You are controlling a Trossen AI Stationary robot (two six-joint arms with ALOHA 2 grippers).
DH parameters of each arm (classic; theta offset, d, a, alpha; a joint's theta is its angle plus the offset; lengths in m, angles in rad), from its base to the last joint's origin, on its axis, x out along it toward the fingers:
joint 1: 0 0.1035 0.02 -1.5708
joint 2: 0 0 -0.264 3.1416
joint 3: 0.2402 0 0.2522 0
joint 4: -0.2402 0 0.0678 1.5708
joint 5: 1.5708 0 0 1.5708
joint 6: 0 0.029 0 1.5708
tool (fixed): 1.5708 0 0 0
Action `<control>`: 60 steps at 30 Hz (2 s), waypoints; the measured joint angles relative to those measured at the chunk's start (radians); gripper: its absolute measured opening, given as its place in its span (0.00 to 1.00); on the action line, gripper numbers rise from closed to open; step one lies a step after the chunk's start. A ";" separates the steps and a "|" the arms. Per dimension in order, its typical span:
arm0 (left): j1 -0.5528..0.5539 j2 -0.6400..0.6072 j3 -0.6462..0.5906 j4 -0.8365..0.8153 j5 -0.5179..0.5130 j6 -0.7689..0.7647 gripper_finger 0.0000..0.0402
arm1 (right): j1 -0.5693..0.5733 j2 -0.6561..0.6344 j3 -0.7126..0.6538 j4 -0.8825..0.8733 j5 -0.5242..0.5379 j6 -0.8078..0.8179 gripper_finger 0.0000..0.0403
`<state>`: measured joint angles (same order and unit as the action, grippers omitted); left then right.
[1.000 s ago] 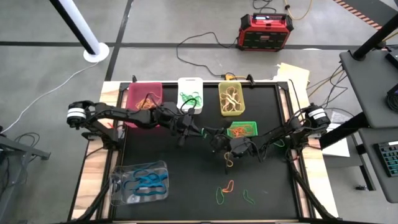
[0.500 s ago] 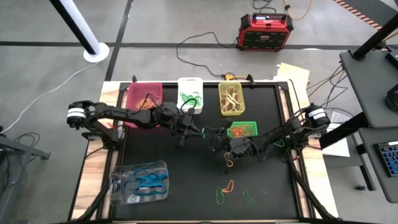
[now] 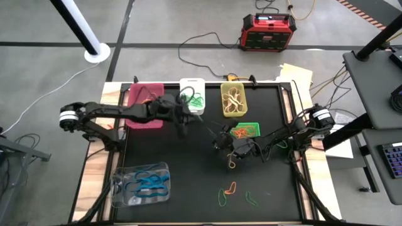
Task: Sort rubber bands into baskets
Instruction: Put the green rubber band into the white bin, then put the yellow rubber band into the pink bin
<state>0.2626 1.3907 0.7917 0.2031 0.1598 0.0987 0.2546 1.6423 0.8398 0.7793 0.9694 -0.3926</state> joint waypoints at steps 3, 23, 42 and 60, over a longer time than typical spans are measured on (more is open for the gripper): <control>0.059 -0.006 0.079 -0.172 -0.164 0.058 0.00 | 0.000 -0.001 0.000 -0.017 0.000 0.001 0.38; 0.372 0.390 0.535 -0.649 -0.230 0.076 0.06 | 0.000 -0.003 0.000 -0.043 0.000 0.021 0.37; 0.265 0.186 0.391 -0.611 -0.142 0.075 0.27 | 0.041 -0.131 0.000 -0.325 -0.014 0.307 0.35; 0.037 -0.284 -0.077 -0.123 -0.141 0.096 0.26 | 0.047 -0.055 0.383 -1.582 -0.846 1.430 0.25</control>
<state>0.2993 1.1066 0.7147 0.0800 0.0185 0.1945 0.3012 1.5869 1.2228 -0.8028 0.1229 1.0378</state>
